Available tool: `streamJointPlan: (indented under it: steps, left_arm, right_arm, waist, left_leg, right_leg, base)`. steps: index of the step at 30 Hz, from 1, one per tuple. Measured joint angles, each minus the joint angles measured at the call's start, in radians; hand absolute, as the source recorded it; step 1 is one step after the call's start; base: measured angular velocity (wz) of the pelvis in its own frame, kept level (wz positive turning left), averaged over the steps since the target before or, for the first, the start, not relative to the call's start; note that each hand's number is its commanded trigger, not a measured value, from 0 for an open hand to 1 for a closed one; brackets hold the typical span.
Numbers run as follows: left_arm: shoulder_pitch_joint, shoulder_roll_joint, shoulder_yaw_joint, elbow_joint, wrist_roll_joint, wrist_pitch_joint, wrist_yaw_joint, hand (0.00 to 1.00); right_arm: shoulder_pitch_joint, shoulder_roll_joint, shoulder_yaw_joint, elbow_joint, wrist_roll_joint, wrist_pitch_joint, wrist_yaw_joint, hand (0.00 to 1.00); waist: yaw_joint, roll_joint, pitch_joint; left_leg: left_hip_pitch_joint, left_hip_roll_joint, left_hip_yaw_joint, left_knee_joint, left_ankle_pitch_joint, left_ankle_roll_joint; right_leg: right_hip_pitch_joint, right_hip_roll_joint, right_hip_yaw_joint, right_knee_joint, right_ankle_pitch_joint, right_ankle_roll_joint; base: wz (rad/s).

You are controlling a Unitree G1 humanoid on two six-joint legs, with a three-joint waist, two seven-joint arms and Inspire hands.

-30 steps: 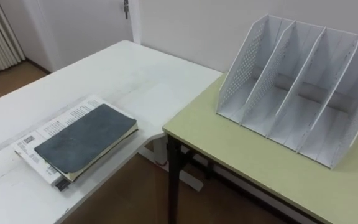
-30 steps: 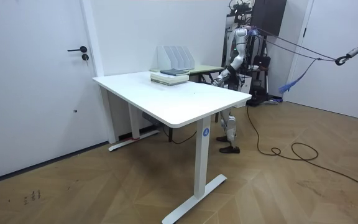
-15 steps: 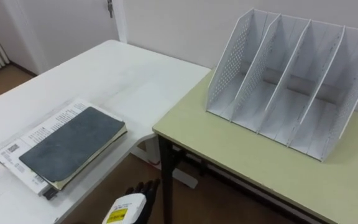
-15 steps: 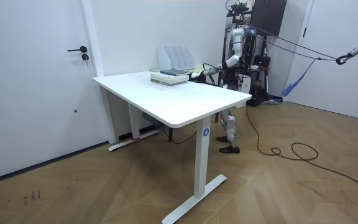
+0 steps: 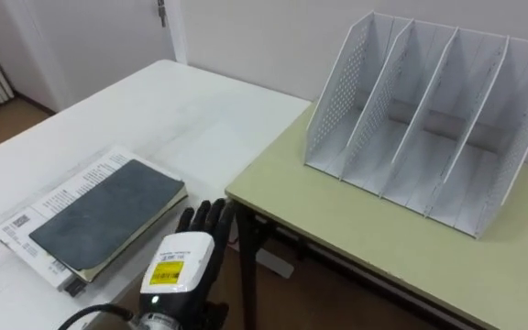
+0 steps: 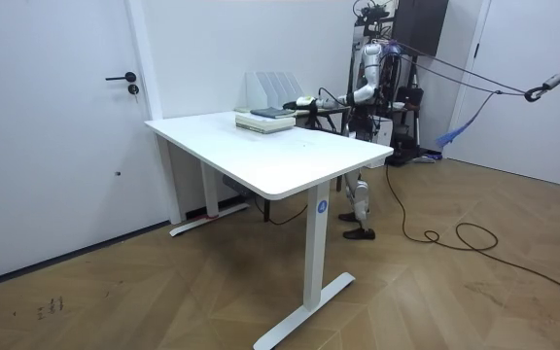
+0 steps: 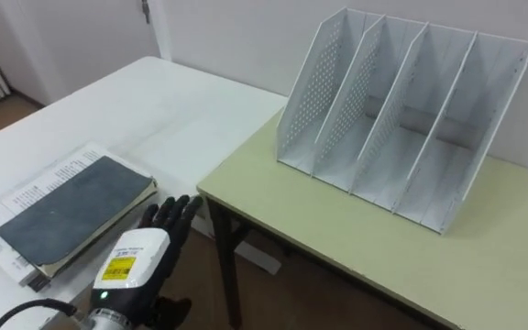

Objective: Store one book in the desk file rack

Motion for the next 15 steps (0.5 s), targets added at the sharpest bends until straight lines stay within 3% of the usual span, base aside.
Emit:
streamJointPlan:
  steps: [3, 5, 15]
  left_arm:
    - [0.000, 0.002, 0.027, -0.004, 0.033, -0.001, 0.040, 0.00]
    - [0.000, 0.003, 0.033, -0.011, 0.045, -0.002, 0.075, 0.00]
    - [-0.001, 0.003, 0.174, -0.011, 0.055, -0.010, 0.136, 0.00]
  right_arm:
    - [0.002, -0.002, 0.001, 0.000, 0.001, 0.000, 0.011, 0.00]
    - [0.006, -0.004, 0.004, 0.003, 0.005, 0.000, 0.018, 0.00]
    - [0.015, -0.013, -0.003, 0.001, -0.003, 0.002, 0.041, 0.00]
  waist:
    - [0.002, 0.012, -0.0021]
    - [0.005, 0.024, -0.0094]
    - [0.008, 0.022, -0.0073]
  left_leg:
    - [0.001, 0.000, 0.000, 0.000, 0.000, 0.000]
    - [0.000, 0.001, 0.000, 0.000, 0.000, 0.000]
    - [0.002, 0.002, -0.002, 0.000, 0.000, 0.000]
  right_leg:
    - [-0.005, 0.000, 0.001, -0.006, 0.001, 0.000]
    - [-0.002, 0.001, 0.002, -0.012, 0.009, 0.000]
    - [0.001, 0.002, 0.002, -0.012, 0.010, -0.001]
  base:
    - [0.00]
    - [-0.04]
    - [0.00]
